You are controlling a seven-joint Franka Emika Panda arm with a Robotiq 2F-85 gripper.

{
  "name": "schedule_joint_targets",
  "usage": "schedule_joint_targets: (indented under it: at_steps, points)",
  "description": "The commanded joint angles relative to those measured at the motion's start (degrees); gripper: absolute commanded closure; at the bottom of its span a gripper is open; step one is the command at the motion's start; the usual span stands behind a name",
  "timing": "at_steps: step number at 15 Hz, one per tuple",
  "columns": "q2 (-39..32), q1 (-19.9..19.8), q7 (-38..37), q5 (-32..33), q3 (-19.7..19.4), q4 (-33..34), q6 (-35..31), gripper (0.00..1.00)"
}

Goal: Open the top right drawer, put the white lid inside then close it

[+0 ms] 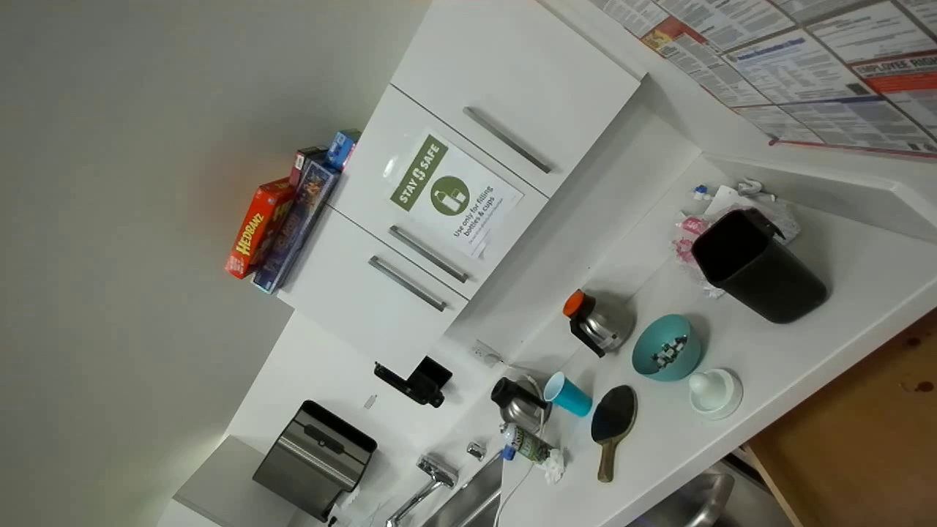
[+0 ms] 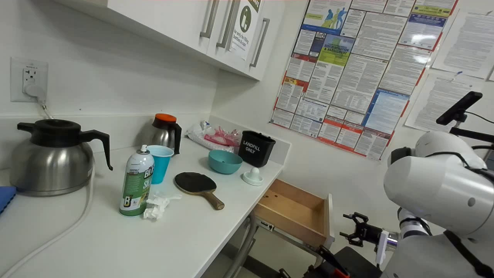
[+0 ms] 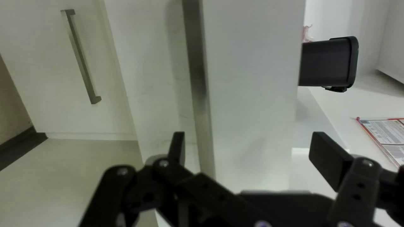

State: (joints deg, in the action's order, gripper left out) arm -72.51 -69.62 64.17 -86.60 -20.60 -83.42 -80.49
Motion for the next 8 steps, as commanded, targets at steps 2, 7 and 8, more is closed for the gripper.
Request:
schedule_joint_targets:
  at_steps: [2,7,8]
  points:
    - [16.52,3.73,5.35,3.97,-2.93,-15.67,-6.79,0.0]
    - [31.13,9.71,12.62,6.85,-3.67,-27.85,-14.53,0.0]
    - [33.67,11.2,14.26,7.68,-3.52,-29.85,-15.88,0.0]
